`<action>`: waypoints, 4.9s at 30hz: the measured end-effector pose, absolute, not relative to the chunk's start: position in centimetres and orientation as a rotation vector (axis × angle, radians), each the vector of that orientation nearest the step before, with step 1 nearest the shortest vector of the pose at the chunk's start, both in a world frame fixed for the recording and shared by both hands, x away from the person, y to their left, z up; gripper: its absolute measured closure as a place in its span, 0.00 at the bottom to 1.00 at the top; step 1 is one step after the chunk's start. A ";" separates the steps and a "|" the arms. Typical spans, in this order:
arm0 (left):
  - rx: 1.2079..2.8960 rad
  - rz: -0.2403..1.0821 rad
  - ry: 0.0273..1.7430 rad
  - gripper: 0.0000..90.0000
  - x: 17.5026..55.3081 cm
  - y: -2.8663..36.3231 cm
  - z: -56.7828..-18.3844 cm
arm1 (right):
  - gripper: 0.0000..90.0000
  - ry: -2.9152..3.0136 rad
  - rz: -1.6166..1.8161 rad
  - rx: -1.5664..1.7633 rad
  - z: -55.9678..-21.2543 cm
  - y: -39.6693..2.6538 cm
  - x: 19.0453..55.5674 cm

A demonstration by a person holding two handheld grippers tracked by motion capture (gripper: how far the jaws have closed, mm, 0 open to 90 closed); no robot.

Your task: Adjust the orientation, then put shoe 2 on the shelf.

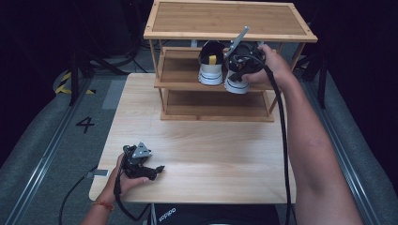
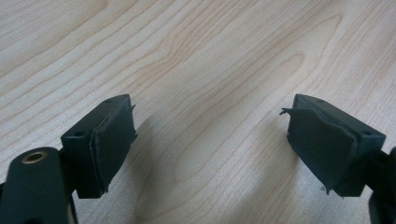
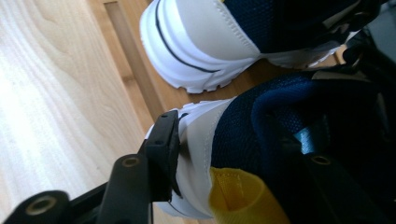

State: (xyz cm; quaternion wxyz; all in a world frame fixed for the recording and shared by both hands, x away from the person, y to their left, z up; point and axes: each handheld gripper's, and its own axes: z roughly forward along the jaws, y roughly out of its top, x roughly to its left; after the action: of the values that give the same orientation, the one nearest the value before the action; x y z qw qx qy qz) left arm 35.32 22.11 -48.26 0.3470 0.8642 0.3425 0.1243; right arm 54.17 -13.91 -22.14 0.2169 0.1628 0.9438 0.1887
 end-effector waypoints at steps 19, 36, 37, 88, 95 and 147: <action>2.245 0.320 0.876 0.17 35.3 22.1 -48.3 | 0.37 2.274 0.929 0.569 -21.6 -17.7 51.3; 2.246 0.320 0.875 0.17 35.3 22.1 -48.3 | 0.35 2.253 1.077 0.791 -25.5 -22.1 49.7; 2.246 0.321 0.875 0.17 35.3 22.1 -48.3 | 0.34 2.261 1.077 0.798 -25.9 -21.9 50.0; 2.251 0.319 0.878 0.17 35.3 22.1 -48.2 | 0.26 2.350 0.775 0.682 -29.4 -23.9 45.9; 2.252 0.323 0.879 0.17 35.3 22.1 -48.2 | 0.26 2.369 0.726 0.690 -31.6 -26.0 43.6; 2.242 0.331 0.890 0.17 35.2 22.0 -48.2 | 0.19 2.264 0.966 1.229 -48.5 -40.4 33.9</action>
State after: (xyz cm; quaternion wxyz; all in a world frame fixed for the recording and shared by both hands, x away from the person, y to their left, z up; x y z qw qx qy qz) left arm 35.18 22.03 -48.25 0.3459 0.8639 0.3431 0.1275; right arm 33.94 -40.41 -48.47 0.1938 0.4384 0.8072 0.3444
